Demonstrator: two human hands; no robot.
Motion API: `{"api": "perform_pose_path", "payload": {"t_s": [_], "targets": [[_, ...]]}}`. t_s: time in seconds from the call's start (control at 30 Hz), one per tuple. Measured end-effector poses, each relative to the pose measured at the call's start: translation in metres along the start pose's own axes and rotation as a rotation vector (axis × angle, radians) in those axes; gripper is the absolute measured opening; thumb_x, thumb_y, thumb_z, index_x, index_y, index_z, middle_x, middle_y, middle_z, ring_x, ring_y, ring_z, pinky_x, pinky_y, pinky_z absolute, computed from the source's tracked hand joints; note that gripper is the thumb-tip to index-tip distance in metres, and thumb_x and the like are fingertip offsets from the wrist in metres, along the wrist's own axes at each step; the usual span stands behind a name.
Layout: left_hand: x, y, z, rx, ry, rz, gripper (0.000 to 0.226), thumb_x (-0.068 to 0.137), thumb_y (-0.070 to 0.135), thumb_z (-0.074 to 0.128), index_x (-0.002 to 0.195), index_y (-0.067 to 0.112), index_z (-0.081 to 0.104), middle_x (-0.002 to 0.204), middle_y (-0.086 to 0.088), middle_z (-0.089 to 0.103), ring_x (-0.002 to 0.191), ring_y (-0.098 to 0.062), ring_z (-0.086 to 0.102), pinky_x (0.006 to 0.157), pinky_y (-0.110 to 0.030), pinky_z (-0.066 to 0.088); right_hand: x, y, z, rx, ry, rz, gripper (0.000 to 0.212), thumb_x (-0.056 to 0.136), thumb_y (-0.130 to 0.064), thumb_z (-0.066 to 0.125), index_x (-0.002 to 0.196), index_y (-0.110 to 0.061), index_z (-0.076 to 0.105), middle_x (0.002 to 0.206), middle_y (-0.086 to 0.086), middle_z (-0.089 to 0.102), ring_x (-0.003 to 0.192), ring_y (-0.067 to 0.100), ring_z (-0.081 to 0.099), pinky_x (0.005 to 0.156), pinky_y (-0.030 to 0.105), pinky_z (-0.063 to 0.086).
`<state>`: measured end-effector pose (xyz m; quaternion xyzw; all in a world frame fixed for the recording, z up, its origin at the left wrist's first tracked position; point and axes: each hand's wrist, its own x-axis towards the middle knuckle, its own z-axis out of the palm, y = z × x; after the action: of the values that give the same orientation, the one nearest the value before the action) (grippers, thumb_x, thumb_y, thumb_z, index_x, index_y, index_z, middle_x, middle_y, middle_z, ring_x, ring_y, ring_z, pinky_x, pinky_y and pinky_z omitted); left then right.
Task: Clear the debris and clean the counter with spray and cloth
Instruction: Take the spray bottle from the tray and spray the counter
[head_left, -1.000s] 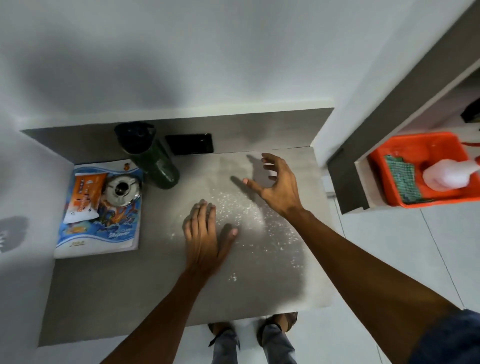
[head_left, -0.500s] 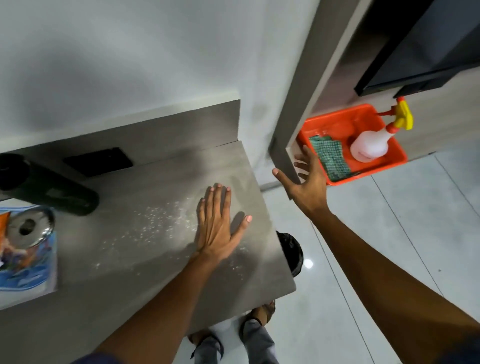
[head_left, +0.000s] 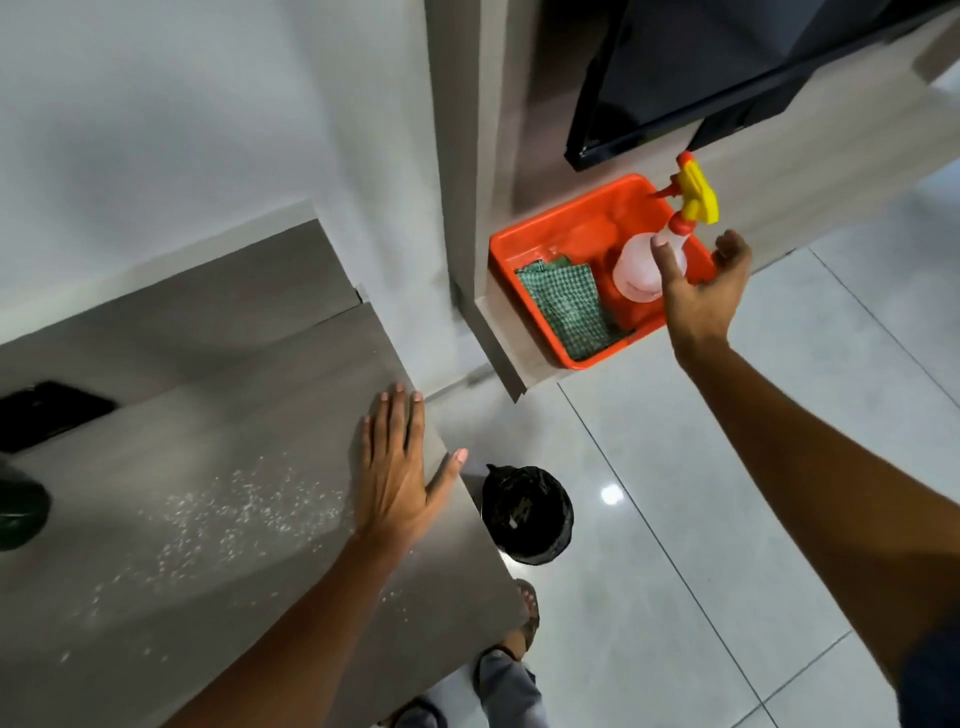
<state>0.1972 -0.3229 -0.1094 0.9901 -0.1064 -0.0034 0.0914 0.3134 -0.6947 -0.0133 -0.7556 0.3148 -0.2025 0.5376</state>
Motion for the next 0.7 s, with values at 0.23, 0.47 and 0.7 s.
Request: {"api": "perform_pose_path", "payload": {"t_s": [0.23,0.47,0.7], "targets": [[0.0,-0.002,0.007,0.021,0.061,0.024,0.085,0.108,0.069,0.041,0.172,0.013,0.032,0.182,-0.013,0.027,0.17,-0.034,0.026,0.135,-0.055,0.029,0.05,0.0,0.009,0.123,-0.21,-0.006,0.073,0.091,-0.033,0.091,0.152,-0.008,0.06,0.15,0.006,0.069,0.141,0.02,0.065,0.122,0.042,0.052],[0.0,-0.001,0.007,0.026,0.042,0.01,0.085,0.108,0.07,0.038,0.174,0.016,0.029,0.184,-0.01,0.02,0.172,-0.03,0.018,0.138,-0.053,0.023,0.08,-0.012,0.022,0.153,-0.183,0.059,0.059,0.094,-0.05,0.084,0.145,-0.024,0.068,0.134,-0.01,0.077,0.12,0.005,0.075,0.097,0.022,0.061],[0.003,-0.001,0.006,0.036,0.027,0.011,0.085,0.108,0.071,0.035,0.173,0.016,0.031,0.184,-0.009,0.022,0.172,-0.03,0.019,0.138,-0.054,0.023,0.087,-0.014,0.031,0.108,-0.224,0.05,0.054,0.109,-0.052,0.063,0.152,-0.019,0.065,0.102,-0.035,0.08,0.099,-0.017,0.074,0.078,0.002,0.055]]}}
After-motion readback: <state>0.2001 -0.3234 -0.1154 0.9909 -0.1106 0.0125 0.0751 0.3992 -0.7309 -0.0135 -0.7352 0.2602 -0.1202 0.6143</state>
